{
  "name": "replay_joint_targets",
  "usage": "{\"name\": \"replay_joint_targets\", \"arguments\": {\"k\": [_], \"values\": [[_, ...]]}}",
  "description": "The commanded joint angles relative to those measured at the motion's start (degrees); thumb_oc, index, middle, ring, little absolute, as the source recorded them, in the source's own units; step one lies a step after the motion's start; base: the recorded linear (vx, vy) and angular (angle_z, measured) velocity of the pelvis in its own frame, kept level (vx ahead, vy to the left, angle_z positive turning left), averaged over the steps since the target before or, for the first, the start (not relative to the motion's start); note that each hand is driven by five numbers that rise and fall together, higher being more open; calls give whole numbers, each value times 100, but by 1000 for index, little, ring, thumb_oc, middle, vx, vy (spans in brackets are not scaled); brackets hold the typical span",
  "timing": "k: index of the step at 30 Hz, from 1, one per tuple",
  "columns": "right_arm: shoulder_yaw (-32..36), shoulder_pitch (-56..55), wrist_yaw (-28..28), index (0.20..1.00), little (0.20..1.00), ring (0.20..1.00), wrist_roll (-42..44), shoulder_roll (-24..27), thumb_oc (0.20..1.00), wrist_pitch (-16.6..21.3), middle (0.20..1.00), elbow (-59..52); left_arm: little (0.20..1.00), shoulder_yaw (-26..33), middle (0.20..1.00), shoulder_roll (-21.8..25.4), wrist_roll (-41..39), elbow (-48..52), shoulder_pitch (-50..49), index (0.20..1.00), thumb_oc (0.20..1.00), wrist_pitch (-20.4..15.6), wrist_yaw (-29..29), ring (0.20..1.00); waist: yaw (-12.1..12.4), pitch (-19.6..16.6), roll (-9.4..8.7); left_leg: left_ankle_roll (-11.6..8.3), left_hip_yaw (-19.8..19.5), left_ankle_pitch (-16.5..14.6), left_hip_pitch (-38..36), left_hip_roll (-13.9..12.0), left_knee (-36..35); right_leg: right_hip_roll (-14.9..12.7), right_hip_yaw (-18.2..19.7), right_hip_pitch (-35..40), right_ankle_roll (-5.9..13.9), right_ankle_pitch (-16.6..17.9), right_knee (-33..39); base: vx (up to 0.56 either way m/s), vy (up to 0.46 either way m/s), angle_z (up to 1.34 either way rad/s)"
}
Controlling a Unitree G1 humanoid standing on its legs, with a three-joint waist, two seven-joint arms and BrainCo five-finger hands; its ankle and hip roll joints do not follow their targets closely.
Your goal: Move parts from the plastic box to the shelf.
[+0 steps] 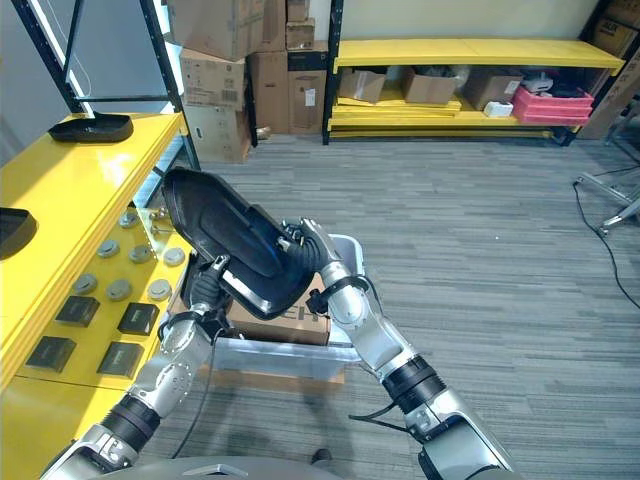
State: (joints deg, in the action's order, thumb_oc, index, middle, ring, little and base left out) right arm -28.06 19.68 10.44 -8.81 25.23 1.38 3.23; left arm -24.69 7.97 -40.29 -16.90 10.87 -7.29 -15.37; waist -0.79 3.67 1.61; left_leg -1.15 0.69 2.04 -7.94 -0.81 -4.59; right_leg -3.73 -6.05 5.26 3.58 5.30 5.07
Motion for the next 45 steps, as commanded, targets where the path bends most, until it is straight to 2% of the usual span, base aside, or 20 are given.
{"name": "replay_joint_targets", "arguments": {"k": [1, 2, 3, 4, 5, 10, 13, 14, 17, 20, 21, 23, 26, 27, 30, 32, 39, 45], "values": [[-523, 50, -649, 200, 200, 200, 1269, -602, 200, 923, 200, -894, 200, 185, 200, -134, 167, -207, 818, 200, 200, -640, 32, 200, 18, -169, -244, -333, -3, -111, -88, -366, -41, -586, 37, 177, 511, -347, -271, -20, 15, -19], [-513, 43, -658, 200, 200, 200, 1314, -570, 200, 953, 200, -936, 200, 187, 200, -135, 199, -221, 800, 200, 200, -647, 59, 200, 27, -164, -252, -329, -9, -113, -81, -358, -41, -587, 39, 173, 514, -346, -274, -22, 23, -14], [-481, 10, -709, 517, 517, 517, 1432, -554, 517, 996, 517, -959, 200, 186, 200, -135, 216, -216, 782, 200, 200, -678, 94, 200, 31, -162, -256, -329, -11, -112, -76, -352, -41, -593, 31, 172, 517, -344, -275, -8, 8, -4], [-481, 10, -709, 667, 667, 667, 1432, -554, 667, 996, 667, -960, 200, 186, 200, -135, 216, -216, 782, 200, 200, -678, 94, 200, 31, -162, -256, -329, -11, -112, -76, -352, -41, -593, 31, 171, 517, -344, -275, 0, 0, 0], [-297, -191, -707, 1000, 1000, 1000, 1823, -528, 1000, 1088, 1000, -935, 200, 202, 200, -74, 370, -207, 728, 200, 200, -721, 135, 200, 37, -138, -267, -331, -11, -147, -101, -344, -41, -615, -1, 201, 539, -355, -279, 0, 0, 0], [394, -683, -507, 1000, 1000, 1000, 2283, -494, 1000, 1228, 1000, -856, 200, 445, 200, 198, 1011, -180, 559, 200, 200, -782, -49, 200, 25, -137, -280, -273, 21, -191, -83, -273, -41, -686, 25, 137, 590, -293, -297, -10, 39, 2], [933, -1134, -324, 1000, 1000, 1000, 2452, -493, 1000, 1329, 1000, -780, 200, 653, 200, 465, 1787, 35, 423, 200, 200, -790, -247, 200, 9, -138, -290, -265, 61, -207, -67, -259, -41, -689, 67, 85, 595, -290, -319, 0, 0, 0], [933, -1135, -324, 1000, 1000, 1000, 2452, -493, 1000, 1329, 1000, -780, 200, 653, 200, 465, 1787, 36, 423, 200, 200, -789, -247, 200, 10, -139, -290, -265, 62, -207, -67, -259, -41, -689, 67, 84, 595, -291, -319, 0, 0, 0], [1734, -1781, -151, 1000, 1000, 1000, 2597, -445, 1000, 1433, 1000, -600, 200, 912, 200, 808, 2901, 371, 259, 200, 200, -771, -482, 200, -33, -168, -313, -290, 65, -169, -24, -274, -41, -677, 50, 51, 587, -255, -296, 3, -14, 0], [2159, -2218, -313, 1000, 1000, 1000, 3313, -489, 1000, 1501, 1000, -18, 200, 1171, 200, 1011, 3336, 561, 121, 200, 200, -744, -578, 200, -54, -170, -329, -324, 60, -153, -20, -306, -41, -655, 15, 73, 574, -255, -258, -9, -60, 0], [2227, -2392, -565, 1000, 1000, 1000, 3223, -241, 1000, 1366, 1000, 536, 200, 1369, 200, 1104, 3419, 614, 58, 200, 200, -789, -486, 200, -50, -160, -335, -343, 63, -134, -9, -322, -41, -640, 8, 77, 563, -258, -246, -21, -48, 0], [2250, -2486, -698, 1000, 1000, 1000, 3222, -164, 1000, 1290, 1000, 792, 200, 1415, 200, 1112, 3405, 606, 51, 200, 200, -787, -412, 200, -51, -160, -334, -354, 51, -127, -6, -327, -41, -626, -3, 90, 558, -261, -233, -3, -51, 0], [2231, -2460, -754, 1000, 1000, 1000, 2890, 18, 1000, 1096, 1000, 2510, 200, 1490, 200, 1209, 3453, 588, 94, 200, 200, -855, -311, 200, -22, -151, -307, -387, -8, -148, -38, -362, -41, -604, -63, 183, 545, -308, -201, -3, -52, 2], [2221, -2435, -753, 1000, 1000, 1000, 2888, 16, 1000, 1113, 1000, 2537, 200, 1499, 200, 1212, 3452, 592, 97, 200, 200, -854, -309, 200, -31, -144, -311, -384, -13, -105, -12, -357, -41, -609, -62, 155, 540, -274, -209, -38, -38, 4], [1905, -2217, -551, 1000, 1000, 1000, 1745, 21, 1000, 805, 1000, 4500, 200, 1605, 200, 1319, 3533, 820, 76, 200, 200, -954, -248, 200, 49, -109, -258, -398, -102, -70, 12, -373, -41, -591, -129, 202, 519, -290, -196, -34, -50, 4], [1822, -2093, -451, 1000, 1000, 1000, 1508, -160, 1000, 648, 1000, 5432, 200, 1665, 200, 1287, 3409, 1038, 29, 200, 200, -1005, -198, 200, 99, -98, -220, -398, -153, -60, 18, -367, -41, -590, -187, 243, 510, -289, -183, -7, -37, 21], [1853, -2188, -606, 1000, 1000, 1000, 1653, -851, 1000, 427, 1000, 6777, 200, 2312, 200, 1271, 3351, 1883, -919, 200, 200, -1041, -67, 200, 305, -92, -137, -408, -342, -15, -4, -434, -41, -501, -296, 335, 420, -424, -221, 8, -52, 10], [1804, -2184, -639, 1000, 1000, 1000, 1571, -887, 1000, 423, 1000, 6969, 200, 2618, 200, 1392, 3423, 2287, -1287, 200, 200, -1061, -54, 200, 468, 7, -67, -472, -647, 65, 83, -518, 60, -381, -457, 392, 310, -587, -343, -12, -77, 21]]}}
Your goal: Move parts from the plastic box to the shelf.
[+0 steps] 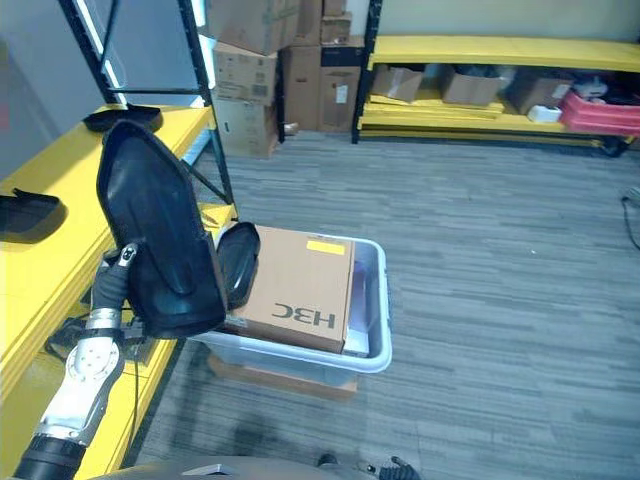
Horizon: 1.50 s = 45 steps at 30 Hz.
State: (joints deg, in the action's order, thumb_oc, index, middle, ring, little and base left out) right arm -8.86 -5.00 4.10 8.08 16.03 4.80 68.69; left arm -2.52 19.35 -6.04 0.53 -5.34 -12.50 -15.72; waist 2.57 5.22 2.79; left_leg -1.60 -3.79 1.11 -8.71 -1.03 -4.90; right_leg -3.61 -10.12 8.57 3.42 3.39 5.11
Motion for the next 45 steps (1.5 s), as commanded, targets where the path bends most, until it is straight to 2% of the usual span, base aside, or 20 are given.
{"name": "replay_joint_targets", "arguments": {"k": [1, 2, 3, 6, 8, 9, 10, 14, 17, 23, 25, 26, 28, 29, 30, 35, 37, 41, 43, 45], "values": [[-170, 346, -4, 1000, 1000, 1000, -209, 21, 1000, 62, 1000, 454, 200, 593, 200, 338, -5, 681, 189, 200, 200, -586, -38, 200, 276, -24, -161, -496, -360, 209, 336, -534, 313, -335, -123, 30, 245, -448, -433, -100, -197, 28], [-271, 375, 0, 1000, 1000, 1000, -326, 34, 1000, 61, 1000, 444, 200, 666, 200, 365, -26, 708, 168, 200, 200, -618, -52, 200, 362, 82, -144, -567, -466, 238, 453, -531, 426, -293, -172, 43, 200, -478, -423, -295, -259, 49], [-646, 541, -7, 1000, 1000, 1000, -863, 108, 1000, 52, 1000, 423, 200, 837, 200, 424, -55, 754, 134, 200, 200, -680, -119, 200, 582, 330, -95, -820, -826, 642, 880, -482, 590, -208, -440, -41, 135, -442, -315, -253, -165, 71], [-1097, 665, -119, 1000, 1000, 1000, -1562, 210, 1000, 31, 1000, 302, 200, 1016, 200, 382, -29, 839, 6, 200, 200, -745, -175, 200, 818, 426, -40, -1009, -1105, 1084, 1185, -474, 374, -243, -836, -110, 142, -419, -162, -202, -84, 82], [-1165, 720, -146, 1000, 1000, 1000, -1772, 309, 1000, 13, 1000, 223, 200, 1038, 200, 204, -133, 864, 1, 200, 200, -727, -168, 200, 853, 502, -19, -942, -853, 1265, 1526, -431, 376, -358, -1230, -160, 180, -351, -173, -157, -62, 68], [-1124, 716, -97, 1000, 1000, 1000, -1760, 322, 1000, 11, 1000, 204, 200, 1021, 200, 164, -169, 847, 0, 200, 200, -716, -168, 200, 812, 491, -43, -899, -450, 1230, 1558, -503, 376, -367, -1363, -166, 175, -388, -197, -154, -141, 143], [-976, 704, -25, 1000, 1000, 1000, -1649, 343, 1000, -8, 1000, 258, 200, 972, 200, 111, -189, 812, 60, 200, 200, -677, -145, 200, 755, 404, -121, -767, 485, 1007, 1547, -678, 580, -436, -1739, -187, 167, -443, -203, -90, -117, 179], [-702, 682, 84, 1000, 1000, 1000, -1366, 314, 1000, -38, 1000, 341, 200, 906, 200, 194, -72, 822, 156, 200, 200, -694, -113, 200, 681, 385, -212, -745, 1113, 577, 1430, -782, 1095, -499, -2002, -46, 166, -497, -135, -50, -96, 124], [-566, 626, 183, 1000, 1000, 1000, -1317, 205, 1000, -74, 1000, 414, 200, 837, 200, 390, 251, 865, 385, 200, 200, -696, -201, 200, 521, 246, -316, -671, 2081, 221, 1192, -826, 1206, -574, -2465, 31, 137, -501, -134, -29, 17, 125], [-710, 496, 217, 1000, 1000, 1000, -1747, -13, 1000, -166, 1000, 479, 200, 582, 200, 632, 611, 1119, 746, 200, 200, -617, -259, 200, 573, 21, -413, -364, 1763, 80, 842, -414, 525, -899, -2994, 217, 285, -579, -974, 112, 160, 91], [-580, 515, 286, 1000, 1000, 1000, -1641, -62, 1000, -166, 1000, 432, 200, 514, 200, 776, 780, 1253, 780, 200, 200, -571, -255, 200, 455, 71, -389, -97, 1617, -160, 603, -214, 457, -1326, -2834, -132, 460, -365, -2024, 166, 318, 33], [-497, 562, 352, 1000, 1000, 1000, -1546, -86, 1000, -179, 1000, 368, 200, 424, 200, 827, 779, 1306, 849, 200, 200, -580, -280, 200, 336, 174, -418, 73, 1578, -250, 476, -44, 405, -1659, -2492, -394, 720, 4, -2643, 94, 319, 60], [-463, 687, 458, 1000, 1000, 1000, -1469, -177, 1000, -174, 1000, 258, 200, 312, 200, 915, 820, 1301, 876, 200, 200, -606, -316, 200, 168, 324, -361, 217, 1440, -271, 314, 48, 261, -1744, -1701, -906, 890, 227, -3286, -13, 210, 64], [-495, 739, 493, 1000, 1000, 1000, -1450, -208, 1000, -149, 1000, 218, 200, 280, 200, 979, 963, 1301, 898, 200, 200, -585, -374, 200, 132, 353, -330, 255, 1480, -166, 366, 20, 236, -1567, -1295, -1206, 779, 238, -3257, 44, 1, 1], [-619, 860, 511, 1000, 1000, 1000, -1363, -252, 1000, -121, 1000, 153, 200, 197, 200, 1060, 938, 1275, 973, 200, 200, -645, -450, 200, 68, 309, -323, 160, 1257, -123, 298, 20, 71, -1071, -588, -1348, 667, -126, -2563, 36, -44, -22], [-814, 866, 542, 1000, 1000, 1000, -1392, -282, 1000, -93, 1000, 72, 200, 116, 200, 1064, 745, 1149, 1130, 200, 200, -702, -531, 200, -5, 283, -352, 37, 953, -208, 335, -25, 61, -981, 43, -1291, 659, 18, -1113, 154, -149, 23], [-748, 586, 521, 1000, 1000, 1000, -1212, -273, 1000, -80, 1000, 168, 200, -242, 200, 947, 545, 842, 1464, 200, 200, -689, -514, 200, -291, 219, -453, -119, 333, -244, 323, -113, 6, -490, 1297, -1448, 624, -46, -777, 272, -340, 98], [-544, 339, 556, 1000, 1000, 1000, -1050, -223, 1000, -58, 1000, 329, 200, 22, 200, 739, 494, 896, 1190, 200, 200, -689, -514, 200, -331, 153, -425, -407, 82, -125, 626, -433, 535, -444, 660, -1094, 431, -64, -515, 209, -428, 180], [-572, 351, 512, 1000, 1000, 1000, -1077, -108, 1000, -64, 1000, 392, 200, 151, 200, 633, 428, 1051, 925, 200, 200, -713, -553, 200, -137, 477, -389, -571, -102, 191, 1192, -123, 1647, -479, 319, -759, 266, -96, -428, 121, -262, 92], [-670, 266, 455, 1000, 1000, 1000, -1313, -84, 1000, -90, 1000, 395, 200, 250, 200, 687, 524, 1050, 664, 200, 200, -608, -486, 200, -56, 532, -450, -512, 268, 212, 1604, -74, 1457, -543, -69, -479, 227, -171, -292, 129, -198, 65]]}}
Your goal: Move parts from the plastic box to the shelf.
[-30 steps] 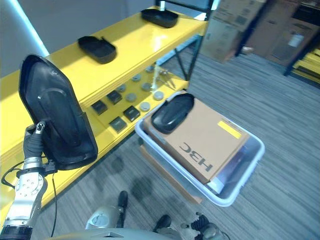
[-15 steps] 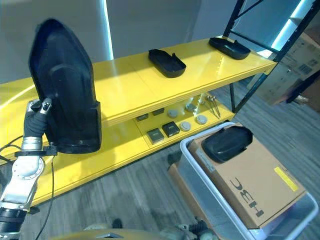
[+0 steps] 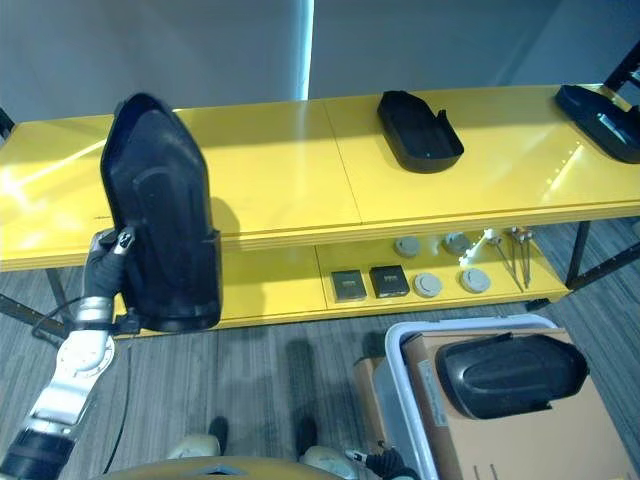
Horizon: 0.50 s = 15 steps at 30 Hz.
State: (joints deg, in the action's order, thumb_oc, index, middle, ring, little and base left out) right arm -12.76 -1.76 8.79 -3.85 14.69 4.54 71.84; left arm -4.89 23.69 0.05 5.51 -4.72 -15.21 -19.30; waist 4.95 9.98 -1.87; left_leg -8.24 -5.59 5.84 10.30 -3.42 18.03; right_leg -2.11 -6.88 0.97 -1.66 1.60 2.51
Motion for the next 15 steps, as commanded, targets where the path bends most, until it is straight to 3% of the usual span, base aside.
{"name": "replay_joint_targets", "arguments": {"k": [1, 3, 5, 7, 8, 10, 11, 14, 15], "values": [[-264, -83, -11, 1000, 1000, 1000, -132, 53, 1000, -72, 1000, 112, 200, 526, 200, 279, -48, 574, 543, 200, 200, -318, -127, 200, -256, 25, 40, 199, 549, -163, -231, 160, -1076, -655, -496, 368, 744, -25, 8, 204, -81, 115], [-211, -45, 7, 1000, 1000, 1000, -75, 66, 1000, -74, 1000, 120, 200, 595, 200, 279, -35, 577, 454, 200, 200, -277, -169, 200, -186, -62, 132, 213, 628, 198, -168, 204, -1716, -540, -589, 476, 752, -121, 35, 215, -19, 65], [-119, 69, 104, 1000, 1000, 1000, 117, 44, 1000, -24, 1000, 125, 200, 519, 200, 246, 13, 532, 477, 200, 200, -251, -189, 200, -160, -152, 166, 204, 696, 317, -177, 155, -1884, -486, -574, 612, 787, -270, 9, 281, 69, -16], [264, 72, 271, 1000, 1000, 1000, 703, -48, 1000, 76, 1000, -15, 200, 426, 200, 250, 47, 490, 467, 200, 200, -225, -160, 200, -246, -286, 168, 290, 903, 200, -439, 124, -2017, -543, -510, 752, 851, -320, -17, 348, 175, -43], [673, 93, 355, 1000, 1000, 1000, 1373, -191, 1000, 210, 1000, -79, 200, 424, 200, 341, 130, 621, 462, 200, 200, -198, -145, 200, -292, -417, 143, 439, 934, 23, -666, 193, -2065, -657, -413, 727, 935, -412, -301, 341, 235, -48], [626, 98, 274, 1000, 1000, 1000, 1531, -358, 1000, 245, 1000, -238, 200, 335, 200, 492, 156, 536, 624, 200, 200, -175, -150, 200, -404, -396, 148, 576, 1106, -39, -894, 208, -2200, -745, -205, 383, 1016, -258, -1051, 197, 211, -60], [407, 179, 289, 1000, 1000, 1000, 1373, -421, 1000, 250, 1000, -306, 200, 197, 200, 636, 259, 444, 824, 200, 200, -102, -178, 200, -517, -319, 187, 618, 1100, -71, -984, 174, -2281, -643, 112, 43, 1063, -238, -1348, 89, 124, -38], [-11, 224, 262, 1000, 1000, 1000, 981, -422, 1000, 216, 1000, -477, 200, 177, 200, 782, 314, 334, 989, 200, 200, -129, -270, 200, -593, -256, 230, 552, 1124, -152, -933, 127, -2303, -600, 418, -433, 994, -27, -573, 58, -8, -29], [-112, 139, 270, 1000, 1000, 1000, 856, -448, 1000, 196, 1000, -548, 200, 234, 200, 757, 360, 250, 1014, 200, 200, -95, -385, 200, -648, -272, 165, 523, 1163, -140, -924, 91, -2303, -615, 509, -377, 1019, 56, -408, 89, -116, -3]]}}
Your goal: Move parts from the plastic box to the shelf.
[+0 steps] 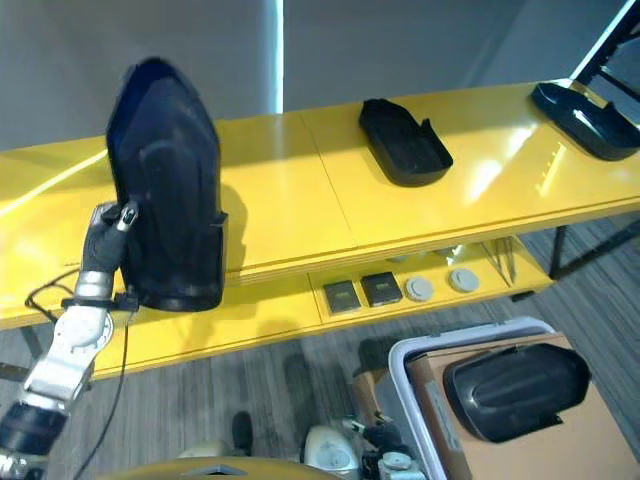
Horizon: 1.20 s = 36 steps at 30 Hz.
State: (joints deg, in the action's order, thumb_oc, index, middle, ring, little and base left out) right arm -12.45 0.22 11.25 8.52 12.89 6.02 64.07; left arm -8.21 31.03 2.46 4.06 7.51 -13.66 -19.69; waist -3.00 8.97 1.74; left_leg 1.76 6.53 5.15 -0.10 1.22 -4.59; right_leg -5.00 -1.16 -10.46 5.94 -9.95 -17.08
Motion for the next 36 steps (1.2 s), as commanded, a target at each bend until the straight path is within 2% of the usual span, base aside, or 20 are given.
{"name": "replay_joint_targets", "arguments": {"k": [1, 5, 7, 11, 16, 21, 26, 28, 31, 36], "values": [[-159, -78, 19, 1000, 1000, 1000, -422, -224, 1000, 39, 1000, 277, 200, 558, 200, -175, 71, 238, -80, 200, 200, -232, -450, 200, 124, -144, -237, -513, -22, -26, 178, -400, -41, -290, -39, 808, 220, 1273, 1769, 78, -97, 2], [-545, -86, -111, 1000, 1000, 1000, -1085, -65, 1000, -68, 1000, 414, 200, 554, 200, -309, -10, 54, 44, 200, 200, -177, -473, 200, 141, -143, -241, -549, -40, -12, 219, -418, -41, -272, -236, 964, 192, 1316, 2049, 44, -62, 6], [-519, -125, -67, 1000, 1000, 1000, -1161, 26, 1000, -109, 1000, 511, 200, 577, 200, -362, -85, -191, 287, 200, 200, -77, -533, 200, 62, -99, -217, -578, -94, 1, 264, -417, -41, -253, -353, 1046, 182, 1344, 2205, 42, -49, 21], [-381, -91, -4, 1000, 1000, 1000, -1023, 36, 1000, -113, 1000, 579, 200, 646, 200, -457, -269, -539, 605, 200, 200, 46, -708, 200, -20, -58, -188, -595, -10, 5, 354, -450, -41, -251, -330, 949, 219, 1361, 2208, -5, -11, 9], [-630, 2, -47, 1000, 1000, 1000, -1275, 71, 1000, -141, 1000, 476, 200, 681, 200, -318, -520, -1319, 1290, 200, 200, 219, -901, 200, -131, 45, -164, -620, 129, 36, 525, -489, -41, -253, -212, 714, 251, 1436, 2208, -26, 18, -24], [-627, 117, -64, 1000, 1000, 1000, -1245, 102, 1000, -184, 1000, 551, 200, 588, 200, -321, -894, -1855, 1668, 200, 200, 324, -872, 200, -169, 90, -131, -618, 166, 42, 577, -478, -41, -268, -164, 628, 270, 1486, 2208, -15, 25, -10], [-805, 322, -183, 1000, 1000, 1000, -1341, 164, 1000, -270, 1000, 587, 200, 226, 200, 19, -989, -2992, 2629, 200, 200, 706, -733, 200, -253, 228, -75, -626, 196, 69, 667, -457, -41, -303, -138, 498, 295, 1561, 2208, -33, 22, -5], [-815, 355, -185, 1000, 1000, 1000, -1340, 165, 1000, -285, 1000, 596, 200, 163, 200, 31, -1061, -3080, 2766, 200, 200, 706, -743, 200, -253, 253, -70, -625, 193, 75, 687, -454, -41, -305, -136, 479, 294, 1572, 2208, -18, 8, -1], [-979, 502, -246, 1000, 1000, 1000, -1330, 169, 1000, -330, 1000, 584, 200, -242, 200, 206, -1233, -3813, 3423, 200, 200, 855, -509, 200, -289, 400, -33, -631, 210, 117, 771, -441, -41, -326, -105, 374, 305, 1641, 2208, -43, 8, -3], [-1080, 611, -296, 1000, 1000, 1000, -1310, 149, 1000, -372, 1000, 616, 200, -453, 200, 91, -1448, -4292, 3661, 200, 200, 930, -410, 200, -303, 477, -17, -637, 229, 132, 791, -450, -41, -330, -79, 322, 315, 1683, 2208, 0, 0, 0]]}}
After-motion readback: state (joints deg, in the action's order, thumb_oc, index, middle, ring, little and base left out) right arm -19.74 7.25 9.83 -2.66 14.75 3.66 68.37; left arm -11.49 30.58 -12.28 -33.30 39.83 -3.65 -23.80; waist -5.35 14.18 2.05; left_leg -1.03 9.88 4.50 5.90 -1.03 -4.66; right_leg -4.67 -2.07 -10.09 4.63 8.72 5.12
